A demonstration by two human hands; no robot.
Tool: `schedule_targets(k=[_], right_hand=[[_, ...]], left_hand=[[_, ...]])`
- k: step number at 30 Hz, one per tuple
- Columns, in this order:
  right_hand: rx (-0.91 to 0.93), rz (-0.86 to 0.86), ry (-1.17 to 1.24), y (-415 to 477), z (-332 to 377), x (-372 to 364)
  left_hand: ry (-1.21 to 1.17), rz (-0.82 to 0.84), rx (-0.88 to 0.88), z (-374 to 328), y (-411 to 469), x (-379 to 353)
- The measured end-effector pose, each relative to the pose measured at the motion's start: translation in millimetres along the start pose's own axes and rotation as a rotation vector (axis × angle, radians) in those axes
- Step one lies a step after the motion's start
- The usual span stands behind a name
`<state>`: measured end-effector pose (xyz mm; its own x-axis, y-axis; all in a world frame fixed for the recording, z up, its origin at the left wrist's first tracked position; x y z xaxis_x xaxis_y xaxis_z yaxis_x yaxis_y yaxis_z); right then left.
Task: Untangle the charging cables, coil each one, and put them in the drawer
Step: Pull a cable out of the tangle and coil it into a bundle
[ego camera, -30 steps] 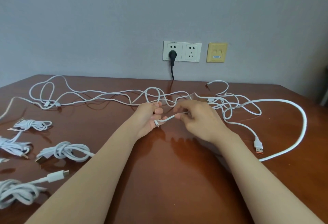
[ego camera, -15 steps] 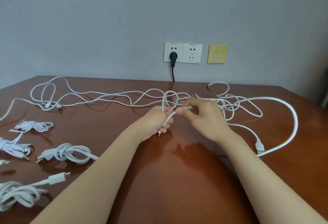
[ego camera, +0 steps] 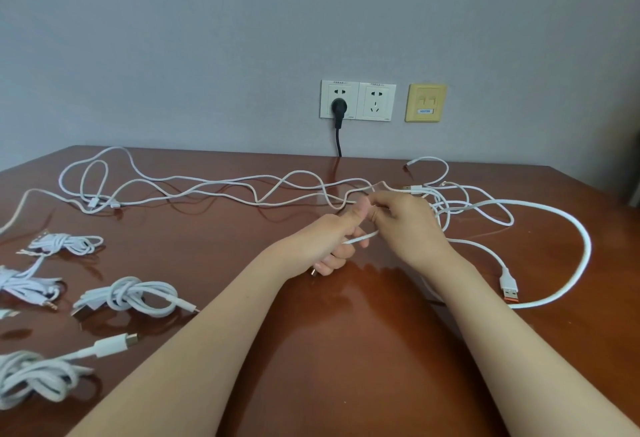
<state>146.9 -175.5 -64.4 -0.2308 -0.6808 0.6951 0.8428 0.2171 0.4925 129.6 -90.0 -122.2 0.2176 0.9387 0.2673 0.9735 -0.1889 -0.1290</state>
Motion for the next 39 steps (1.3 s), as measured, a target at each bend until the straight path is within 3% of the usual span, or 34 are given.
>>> schedule_targets(k=[4,8,14,19,26,32,35,39], right_hand=[[0.036,0.002,0.144,-1,9,0],[0.091,0.032,0.207,0,18,-2],[0.270,0.067,0.079,-2,34,-3],[0.219,0.074,0.090,-2,31,-3],[-0.066,-0.009,0.250,3,2,-1],[-0.190,0.054,0.261,2,-12,-11],[-0.166,0.022,0.196,2,-11,-12],[0.013,-0.019,-0.016,-3,8,-8]], left_hand=[[-0.004,0.079,-0.024,2,-1,-4],[-0.154,0.237,0.019,3,-10,-12],[-0.244,0.233,0.082,1,-14,-8],[-0.226,0.115,0.195,8,-8,-8],[-0.317,0.097,0.107,0,-6,-8],[-0.550,-0.185,0.045,4,5,21],[-0.622,-0.269,-0.008,4,2,32],[-0.653,-0.271,-0.023,4,3,31]])
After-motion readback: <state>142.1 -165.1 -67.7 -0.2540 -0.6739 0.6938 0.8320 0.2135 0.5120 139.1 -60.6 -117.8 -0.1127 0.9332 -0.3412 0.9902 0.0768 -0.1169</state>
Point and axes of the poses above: each hand's wrist, its own y-axis towards the middle knuckle, its own x-axis out of the back of the hand, z = x × y, the point moved 9 cm from there along y, towards the middle knuckle, and after that the axes turned 6 degrees about -z, right-handed, at the moved point
